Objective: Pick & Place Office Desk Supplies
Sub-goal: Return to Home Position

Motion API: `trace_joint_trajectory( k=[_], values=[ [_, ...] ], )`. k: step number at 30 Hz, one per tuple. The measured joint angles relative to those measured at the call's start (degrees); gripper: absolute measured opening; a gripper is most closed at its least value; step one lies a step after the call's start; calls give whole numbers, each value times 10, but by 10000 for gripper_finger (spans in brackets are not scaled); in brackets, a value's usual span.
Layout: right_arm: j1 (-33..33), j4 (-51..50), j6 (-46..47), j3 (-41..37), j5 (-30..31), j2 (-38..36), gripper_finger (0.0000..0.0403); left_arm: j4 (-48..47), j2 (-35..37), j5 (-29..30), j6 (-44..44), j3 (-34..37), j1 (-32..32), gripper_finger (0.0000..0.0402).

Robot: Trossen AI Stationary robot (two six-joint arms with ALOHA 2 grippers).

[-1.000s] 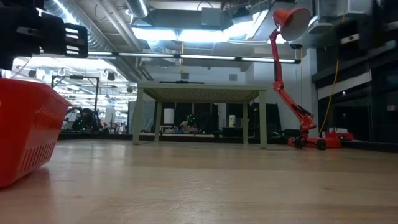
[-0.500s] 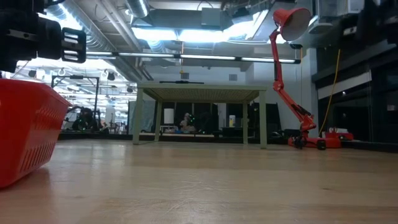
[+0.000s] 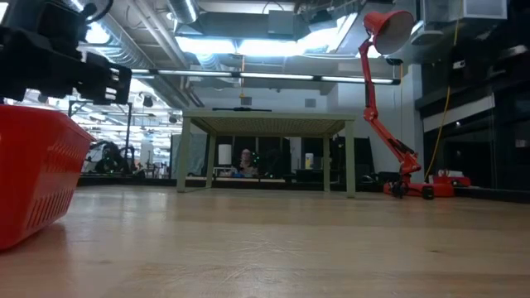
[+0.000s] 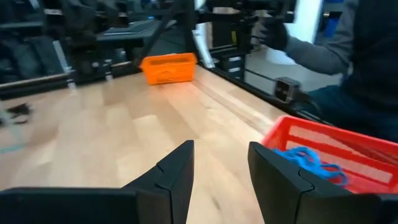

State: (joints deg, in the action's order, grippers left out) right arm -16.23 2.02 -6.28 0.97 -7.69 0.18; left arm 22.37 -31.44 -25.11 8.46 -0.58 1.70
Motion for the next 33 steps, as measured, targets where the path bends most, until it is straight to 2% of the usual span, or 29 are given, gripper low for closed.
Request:
trace_joint_trajectory(
  k=[3,8,14,20,27,33],
  values=[
    [0,-11,-2,0,40,5,225,9,1,-2,-1,0,-31,148],
    [0,-11,-9,1,27,5,225,39,1,-44,-2,0,-67,148],
    [0,-11,-71,1,28,5,225,11,-7,-2,-11,0,-64,148],
    [0,-12,-70,1,28,5,225,17,-12,-1,-61,0,-58,148],
    [0,-12,99,2,27,5,225,17,-12,-1,-62,0,-58,148],
    [0,-11,115,2,27,5,225,17,-12,-1,-62,0,-58,148]
  ],
)
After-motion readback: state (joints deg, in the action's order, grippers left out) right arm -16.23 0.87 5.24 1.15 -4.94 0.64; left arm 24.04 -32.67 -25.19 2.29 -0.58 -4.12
